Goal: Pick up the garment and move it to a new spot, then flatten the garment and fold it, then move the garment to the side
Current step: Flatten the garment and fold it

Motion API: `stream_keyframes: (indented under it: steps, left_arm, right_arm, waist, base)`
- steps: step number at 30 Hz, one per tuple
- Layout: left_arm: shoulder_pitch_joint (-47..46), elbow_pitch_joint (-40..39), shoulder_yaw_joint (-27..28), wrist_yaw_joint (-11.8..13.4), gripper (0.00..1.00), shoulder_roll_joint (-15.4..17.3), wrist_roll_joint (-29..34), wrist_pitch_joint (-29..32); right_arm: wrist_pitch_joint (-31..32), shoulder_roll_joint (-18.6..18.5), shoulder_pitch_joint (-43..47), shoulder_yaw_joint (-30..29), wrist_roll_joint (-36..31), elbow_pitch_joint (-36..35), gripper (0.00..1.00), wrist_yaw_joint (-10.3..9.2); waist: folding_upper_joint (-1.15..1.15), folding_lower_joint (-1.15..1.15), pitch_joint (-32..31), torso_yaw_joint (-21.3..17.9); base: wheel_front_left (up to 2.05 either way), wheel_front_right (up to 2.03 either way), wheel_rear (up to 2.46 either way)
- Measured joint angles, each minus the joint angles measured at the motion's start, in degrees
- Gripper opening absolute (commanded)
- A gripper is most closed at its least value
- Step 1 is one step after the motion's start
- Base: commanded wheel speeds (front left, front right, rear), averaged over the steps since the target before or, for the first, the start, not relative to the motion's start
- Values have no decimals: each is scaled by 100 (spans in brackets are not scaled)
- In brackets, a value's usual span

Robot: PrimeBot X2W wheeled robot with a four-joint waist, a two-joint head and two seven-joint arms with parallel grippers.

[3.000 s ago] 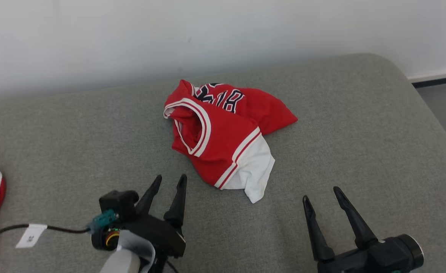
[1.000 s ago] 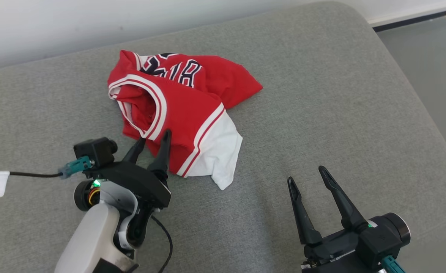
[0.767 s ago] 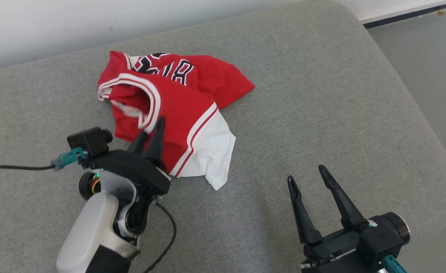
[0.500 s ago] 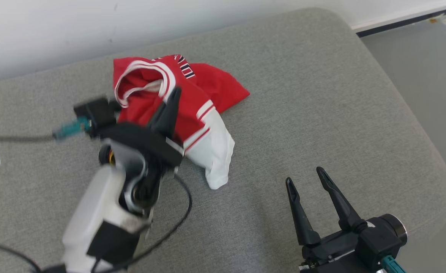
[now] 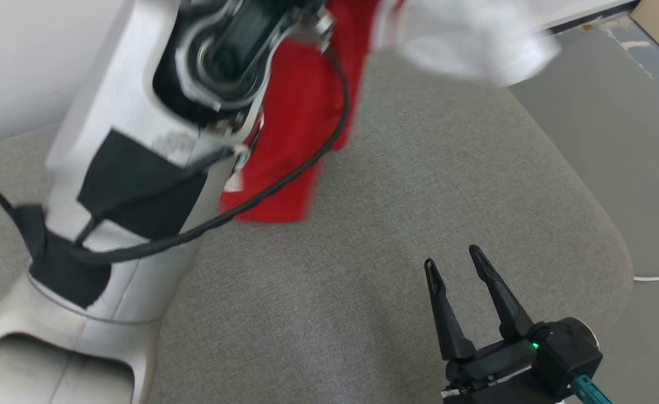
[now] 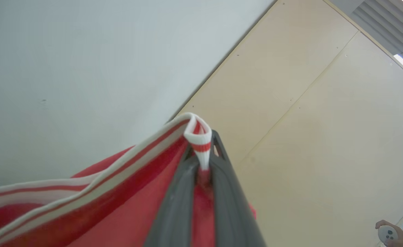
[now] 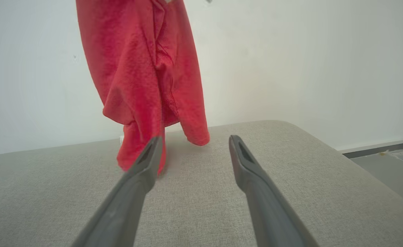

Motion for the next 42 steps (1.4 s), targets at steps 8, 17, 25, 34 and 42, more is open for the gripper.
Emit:
stream_keyframes:
  steps: [8, 17, 25, 34, 42]
  left_arm:
    - [432, 292, 24, -89, 0, 433, -42, -353]
    - [2709, -51, 339, 5, 0, 1436, -526, -49]
    - [4814, -754, 857, 34, 0, 2228, -872, -277]
    - [5148, -454, 964, -167, 0, 2570, -516, -654]
    - [4396, 558, 676, -459, 15, 2806, 231, -866]
  right_arm:
    - [0, 2, -4, -121, 13, -23, 100, 0]
    - [0, 3, 37, -276, -145, -7, 100, 0]
    - [0, 4, 160, -342, -355, 62, 100, 0]
    - [-1, 8, 181, -318, -595, 108, 100, 0]
    - [0, 7, 167, -234, -697, 176, 100, 0]
  waist:
    - [0, 0, 22, 135]
    - [0, 1, 7, 485]
    - [0, 1, -104, 868]
    - [0, 0, -247, 1347]
    - [1, 0, -301, 1599]
  base:
    - [0, 0, 0]
    - [0, 0, 0]
    - [0, 0, 0]
    - [0, 0, 0]
    - [0, 0, 0]
